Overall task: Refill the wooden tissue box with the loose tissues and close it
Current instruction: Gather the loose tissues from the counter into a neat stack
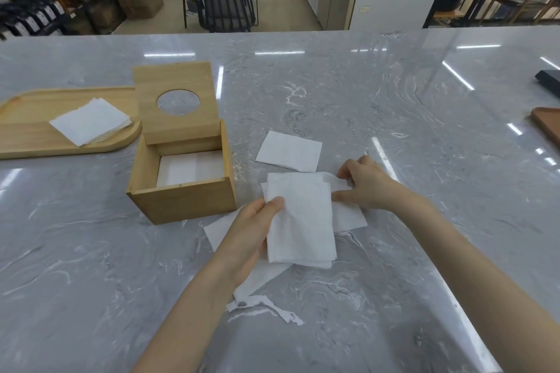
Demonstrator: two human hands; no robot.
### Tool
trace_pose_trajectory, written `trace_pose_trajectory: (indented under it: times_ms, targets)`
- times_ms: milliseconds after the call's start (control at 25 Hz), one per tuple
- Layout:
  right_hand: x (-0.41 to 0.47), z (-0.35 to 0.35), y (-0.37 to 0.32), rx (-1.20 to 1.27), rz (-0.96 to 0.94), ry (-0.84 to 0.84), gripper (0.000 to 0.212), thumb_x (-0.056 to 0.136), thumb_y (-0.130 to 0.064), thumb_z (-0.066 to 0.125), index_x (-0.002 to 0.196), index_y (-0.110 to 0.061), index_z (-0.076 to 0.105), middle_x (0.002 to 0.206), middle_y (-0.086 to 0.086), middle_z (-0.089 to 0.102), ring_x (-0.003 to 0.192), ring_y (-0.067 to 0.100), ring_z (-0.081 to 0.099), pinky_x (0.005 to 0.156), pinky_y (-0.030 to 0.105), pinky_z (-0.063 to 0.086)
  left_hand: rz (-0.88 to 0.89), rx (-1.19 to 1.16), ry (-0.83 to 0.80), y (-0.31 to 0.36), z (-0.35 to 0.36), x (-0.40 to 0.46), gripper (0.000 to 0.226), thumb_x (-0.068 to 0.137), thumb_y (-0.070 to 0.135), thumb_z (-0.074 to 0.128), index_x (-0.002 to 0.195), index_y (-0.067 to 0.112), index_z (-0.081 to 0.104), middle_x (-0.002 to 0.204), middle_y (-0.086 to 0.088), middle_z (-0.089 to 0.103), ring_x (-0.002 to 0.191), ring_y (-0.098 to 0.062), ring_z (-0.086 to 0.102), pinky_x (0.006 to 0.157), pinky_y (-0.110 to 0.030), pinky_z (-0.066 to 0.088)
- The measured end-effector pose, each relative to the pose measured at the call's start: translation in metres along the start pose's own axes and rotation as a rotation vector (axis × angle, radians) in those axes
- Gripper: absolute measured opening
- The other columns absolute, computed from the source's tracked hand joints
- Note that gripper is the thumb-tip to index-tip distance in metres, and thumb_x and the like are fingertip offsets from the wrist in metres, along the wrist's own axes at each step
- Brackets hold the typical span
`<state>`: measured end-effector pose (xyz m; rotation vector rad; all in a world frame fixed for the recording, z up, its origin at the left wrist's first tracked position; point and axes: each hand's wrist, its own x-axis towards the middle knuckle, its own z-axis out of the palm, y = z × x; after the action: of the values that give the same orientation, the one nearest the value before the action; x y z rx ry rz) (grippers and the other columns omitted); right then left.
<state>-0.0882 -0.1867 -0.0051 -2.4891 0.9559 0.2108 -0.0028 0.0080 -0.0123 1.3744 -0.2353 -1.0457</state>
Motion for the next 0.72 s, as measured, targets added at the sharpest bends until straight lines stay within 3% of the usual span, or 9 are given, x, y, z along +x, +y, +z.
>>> trace_pose_trajectory:
  times_ms: [160,280,360,520,640,720]
  targets:
    - [-0.006,0.004,-0.001,0.130,-0.059,0.047,0.023,0.078,-0.024,0.066,0.094,-0.016,0.051,0.086,-0.001,0.044,0.085,0.019,0.045,0.074,0.024,0.034,0.003,-0.016,0.013,-0.001,-0.002,0.000,0.019,0.089,0.025,0.052,0.078,0.021,0.067,0.072,0.012,0.075,0.070,-0.003,0.069,0.078,-0.030,0.049]
    - [-0.011,0.009,-0.003,0.249,-0.059,0.080,0.038,0.078,-0.017,0.063,0.113,-0.014,0.049,0.071,-0.010,0.046,0.079,0.017,0.048,0.070,0.025,0.036,0.013,-0.007,-0.006,-0.001,-0.002,-0.002,0.022,0.090,0.024,0.051,0.078,0.021,0.068,0.074,0.011,0.075,0.072,-0.004,0.069,0.077,-0.029,0.050]
    - [-0.009,0.008,-0.003,0.208,-0.043,0.057,0.044,0.079,-0.017,0.061,0.121,-0.013,0.047,0.072,-0.011,0.047,0.080,0.016,0.047,0.070,0.024,0.034,0.018,0.003,-0.022,-0.001,-0.002,-0.003,0.024,0.090,0.024,0.050,0.076,0.021,0.070,0.075,0.010,0.076,0.074,-0.005,0.069,0.079,-0.030,0.049]
    - [-0.006,0.007,-0.005,0.082,-0.049,0.020,0.028,0.081,-0.020,0.058,0.108,-0.013,0.055,0.095,0.002,0.042,0.087,0.017,0.041,0.074,0.023,0.031,0.022,0.024,-0.018,0.000,-0.003,-0.006,0.024,0.090,0.025,0.050,0.075,0.020,0.069,0.074,0.010,0.075,0.075,-0.007,0.068,0.082,-0.031,0.048]
    - [-0.010,0.011,-0.004,0.185,-0.061,0.116,0.013,0.080,-0.011,0.053,0.089,-0.017,0.046,0.092,0.004,0.045,0.083,0.020,0.042,0.072,0.025,0.031,0.031,0.021,-0.008,0.000,-0.003,-0.006,0.024,0.090,0.024,0.050,0.074,0.021,0.069,0.073,0.011,0.075,0.074,-0.006,0.068,0.083,-0.032,0.048]
    - [-0.014,0.009,-0.002,0.302,-0.046,0.182,0.019,0.080,-0.010,0.055,0.095,-0.016,0.047,0.093,0.004,0.051,0.084,0.021,0.045,0.071,0.028,0.033,0.035,0.015,-0.010,0.000,-0.004,-0.007,0.024,0.090,0.024,0.050,0.074,0.022,0.069,0.072,0.011,0.075,0.072,-0.005,0.068,0.081,-0.031,0.048]
